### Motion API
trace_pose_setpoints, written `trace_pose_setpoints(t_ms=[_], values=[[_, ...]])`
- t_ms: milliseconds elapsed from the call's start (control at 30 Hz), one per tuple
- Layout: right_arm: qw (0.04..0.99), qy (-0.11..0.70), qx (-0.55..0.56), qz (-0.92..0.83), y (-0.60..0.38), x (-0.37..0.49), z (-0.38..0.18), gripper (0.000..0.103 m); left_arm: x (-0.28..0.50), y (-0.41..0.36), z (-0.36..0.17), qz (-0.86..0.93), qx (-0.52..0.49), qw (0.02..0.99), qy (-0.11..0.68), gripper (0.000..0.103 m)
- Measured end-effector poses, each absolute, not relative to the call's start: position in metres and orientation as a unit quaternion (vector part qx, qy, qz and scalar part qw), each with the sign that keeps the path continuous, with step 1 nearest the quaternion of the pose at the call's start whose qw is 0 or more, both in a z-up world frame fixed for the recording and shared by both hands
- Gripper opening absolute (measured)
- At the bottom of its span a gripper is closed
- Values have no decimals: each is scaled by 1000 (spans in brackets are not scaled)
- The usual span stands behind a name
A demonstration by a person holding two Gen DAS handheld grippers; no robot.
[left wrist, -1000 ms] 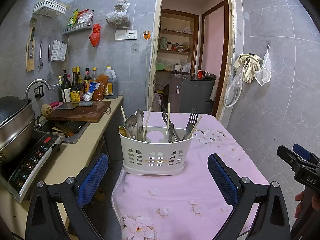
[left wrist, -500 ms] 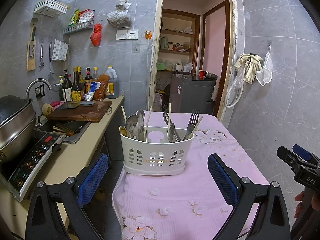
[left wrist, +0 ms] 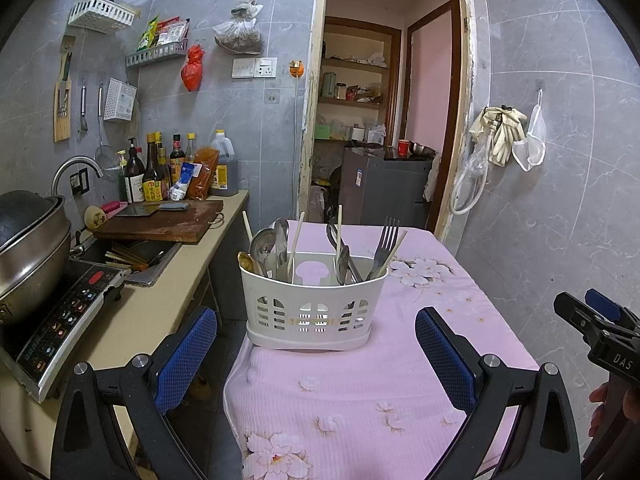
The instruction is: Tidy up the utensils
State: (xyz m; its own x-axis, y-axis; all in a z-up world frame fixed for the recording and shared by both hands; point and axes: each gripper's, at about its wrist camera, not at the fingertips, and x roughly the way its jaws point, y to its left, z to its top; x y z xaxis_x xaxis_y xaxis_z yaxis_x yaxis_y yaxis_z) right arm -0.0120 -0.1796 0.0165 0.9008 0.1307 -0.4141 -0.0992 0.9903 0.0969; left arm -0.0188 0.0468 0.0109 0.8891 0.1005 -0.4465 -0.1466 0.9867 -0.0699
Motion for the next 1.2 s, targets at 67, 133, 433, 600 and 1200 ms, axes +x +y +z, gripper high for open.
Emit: trace_pose_setpoints(t_ms=[67,133,433,600,1200], values=[[974,215,36,58,-180,-12,17,102,-19,47,11,63,-51,970,227,100],[974,215,37,58,-180,-12,17,102,-19,47,11,64,-51,970,227,100],[974,216,37,58,-180,-11,17,102,-19,47,11,63,-52,970,227,100],[974,216,36,59,-181,-11,17,102,-18,47,11,63,-52,970,227,100],[974,217,37,59,-180,-10,17,102,-19,48,12,63,-52,970,228,100]])
